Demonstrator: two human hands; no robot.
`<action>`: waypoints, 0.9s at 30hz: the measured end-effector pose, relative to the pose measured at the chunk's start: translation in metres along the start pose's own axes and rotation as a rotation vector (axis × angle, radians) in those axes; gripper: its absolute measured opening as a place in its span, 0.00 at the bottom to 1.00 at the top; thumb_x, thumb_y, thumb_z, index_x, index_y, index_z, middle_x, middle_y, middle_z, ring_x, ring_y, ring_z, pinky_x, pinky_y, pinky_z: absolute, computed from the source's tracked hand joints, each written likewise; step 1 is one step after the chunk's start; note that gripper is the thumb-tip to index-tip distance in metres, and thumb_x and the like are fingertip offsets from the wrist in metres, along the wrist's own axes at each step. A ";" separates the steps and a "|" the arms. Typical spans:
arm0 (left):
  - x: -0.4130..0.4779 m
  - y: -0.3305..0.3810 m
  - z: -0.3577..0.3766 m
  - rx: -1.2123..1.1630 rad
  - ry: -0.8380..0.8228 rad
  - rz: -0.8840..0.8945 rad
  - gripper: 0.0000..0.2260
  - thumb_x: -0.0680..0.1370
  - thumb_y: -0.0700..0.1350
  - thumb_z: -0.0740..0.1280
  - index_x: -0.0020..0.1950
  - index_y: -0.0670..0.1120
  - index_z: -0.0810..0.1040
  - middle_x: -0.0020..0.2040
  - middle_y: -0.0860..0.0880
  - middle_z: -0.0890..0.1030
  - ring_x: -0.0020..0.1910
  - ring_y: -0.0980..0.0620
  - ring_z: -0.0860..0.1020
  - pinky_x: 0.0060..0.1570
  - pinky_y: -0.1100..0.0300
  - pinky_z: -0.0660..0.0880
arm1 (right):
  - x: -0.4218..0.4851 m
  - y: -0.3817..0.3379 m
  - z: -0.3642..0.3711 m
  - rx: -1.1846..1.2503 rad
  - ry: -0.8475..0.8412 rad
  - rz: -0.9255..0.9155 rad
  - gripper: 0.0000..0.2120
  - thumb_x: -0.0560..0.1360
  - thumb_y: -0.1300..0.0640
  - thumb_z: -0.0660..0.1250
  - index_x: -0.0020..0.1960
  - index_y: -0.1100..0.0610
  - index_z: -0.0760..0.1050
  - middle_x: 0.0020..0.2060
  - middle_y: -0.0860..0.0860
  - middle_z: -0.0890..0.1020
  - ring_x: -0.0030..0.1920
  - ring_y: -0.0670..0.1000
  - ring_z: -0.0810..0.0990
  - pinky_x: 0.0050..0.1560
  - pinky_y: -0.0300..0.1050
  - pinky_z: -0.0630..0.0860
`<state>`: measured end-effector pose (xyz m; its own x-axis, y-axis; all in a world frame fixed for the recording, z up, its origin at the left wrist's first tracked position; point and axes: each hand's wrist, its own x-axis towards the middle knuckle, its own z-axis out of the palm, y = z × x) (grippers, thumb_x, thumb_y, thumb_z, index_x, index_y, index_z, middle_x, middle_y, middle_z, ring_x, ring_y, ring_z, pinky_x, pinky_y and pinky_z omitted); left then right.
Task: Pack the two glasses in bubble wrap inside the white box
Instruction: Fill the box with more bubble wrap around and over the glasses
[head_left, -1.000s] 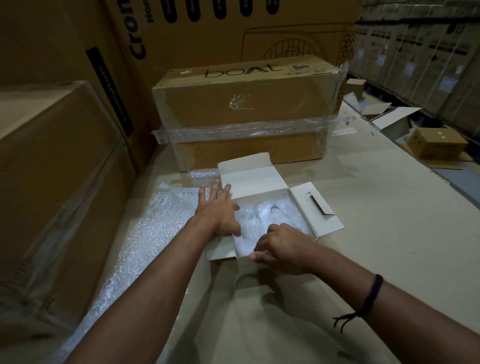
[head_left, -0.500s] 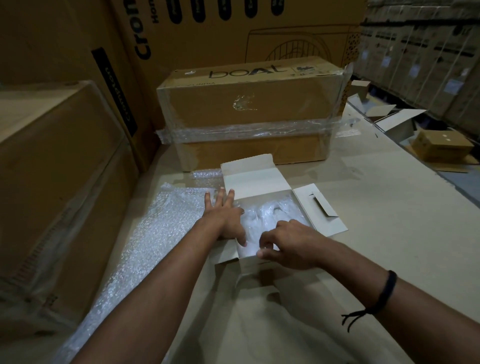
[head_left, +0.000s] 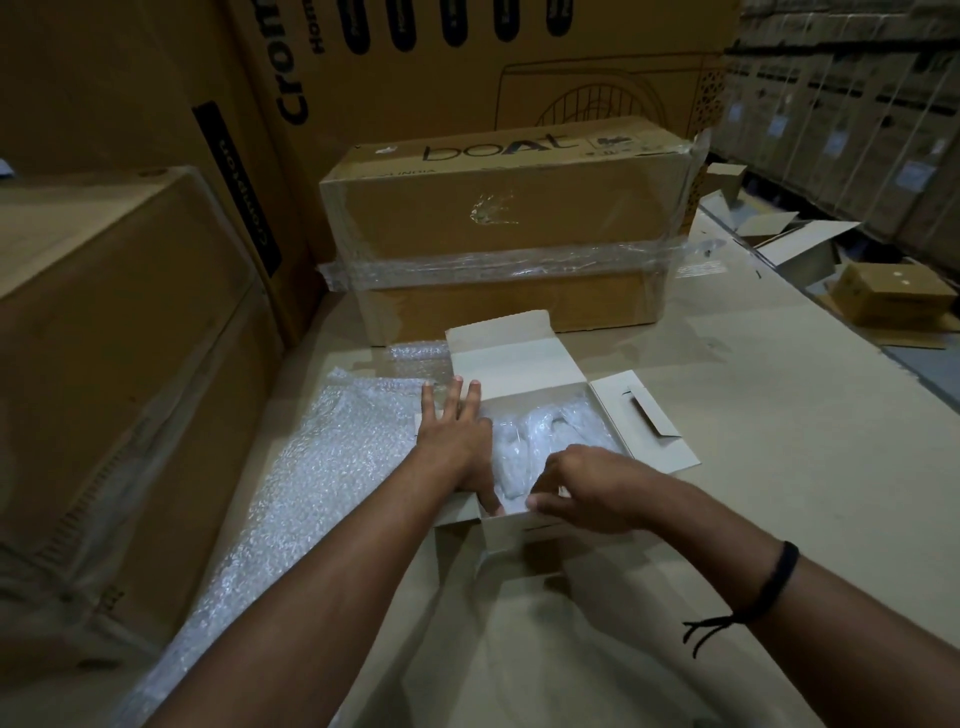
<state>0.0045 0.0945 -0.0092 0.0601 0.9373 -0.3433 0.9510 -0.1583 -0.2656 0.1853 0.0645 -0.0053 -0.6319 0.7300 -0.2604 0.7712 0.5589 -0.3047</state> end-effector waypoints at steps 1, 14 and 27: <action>-0.002 -0.002 0.001 -0.046 0.000 0.007 0.55 0.61 0.68 0.75 0.79 0.47 0.53 0.78 0.41 0.35 0.75 0.38 0.30 0.68 0.32 0.30 | -0.001 0.006 -0.001 0.021 0.057 0.005 0.15 0.79 0.46 0.60 0.52 0.52 0.82 0.50 0.50 0.83 0.51 0.52 0.79 0.52 0.52 0.77; -0.028 0.012 0.005 -0.044 0.196 -0.068 0.33 0.67 0.73 0.67 0.63 0.53 0.78 0.72 0.48 0.70 0.74 0.43 0.61 0.71 0.35 0.44 | 0.008 -0.006 0.005 -0.255 0.070 -0.036 0.23 0.75 0.65 0.57 0.63 0.47 0.78 0.62 0.48 0.79 0.58 0.52 0.73 0.52 0.46 0.69; -0.012 0.012 0.009 0.090 0.038 -0.029 0.38 0.66 0.74 0.65 0.70 0.54 0.73 0.79 0.46 0.57 0.78 0.40 0.47 0.67 0.30 0.32 | 0.020 -0.018 -0.005 -0.223 -0.182 0.113 0.19 0.77 0.65 0.57 0.64 0.54 0.76 0.59 0.56 0.79 0.57 0.56 0.79 0.52 0.47 0.77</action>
<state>0.0120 0.0785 -0.0163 0.0459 0.9526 -0.3007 0.9217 -0.1564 -0.3550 0.1590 0.0703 -0.0004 -0.5287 0.7214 -0.4473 0.8227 0.5651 -0.0610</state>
